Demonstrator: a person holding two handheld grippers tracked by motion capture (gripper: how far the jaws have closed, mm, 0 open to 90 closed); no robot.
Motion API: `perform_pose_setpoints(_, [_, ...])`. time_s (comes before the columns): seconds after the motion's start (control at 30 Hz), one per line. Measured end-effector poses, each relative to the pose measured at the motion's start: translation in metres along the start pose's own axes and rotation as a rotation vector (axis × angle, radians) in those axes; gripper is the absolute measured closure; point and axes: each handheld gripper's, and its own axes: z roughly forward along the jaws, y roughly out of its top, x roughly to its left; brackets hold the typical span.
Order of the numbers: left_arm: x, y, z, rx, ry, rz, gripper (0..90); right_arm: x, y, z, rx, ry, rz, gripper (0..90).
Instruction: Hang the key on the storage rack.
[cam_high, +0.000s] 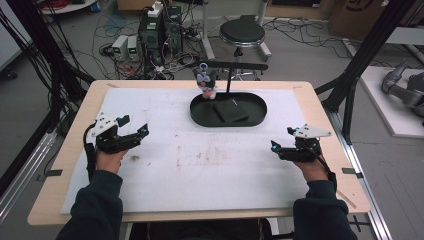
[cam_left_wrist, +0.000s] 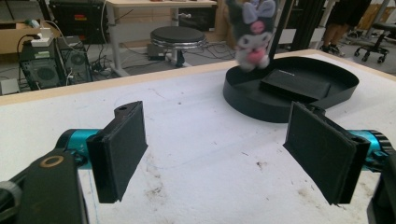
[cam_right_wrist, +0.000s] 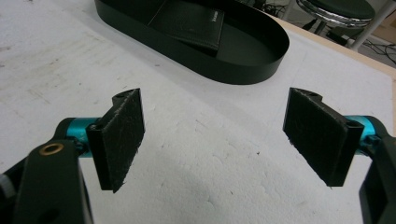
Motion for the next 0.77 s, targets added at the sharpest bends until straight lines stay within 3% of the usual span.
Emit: perform_pose_setpoints(0.77, [0.0028, -0.0027, -0.0001, 0.006, 0.006, -0.017, 20.4, -0.0011, -0.0015, 0.0001, 0.003, -0.009, 0.003, 21.1])
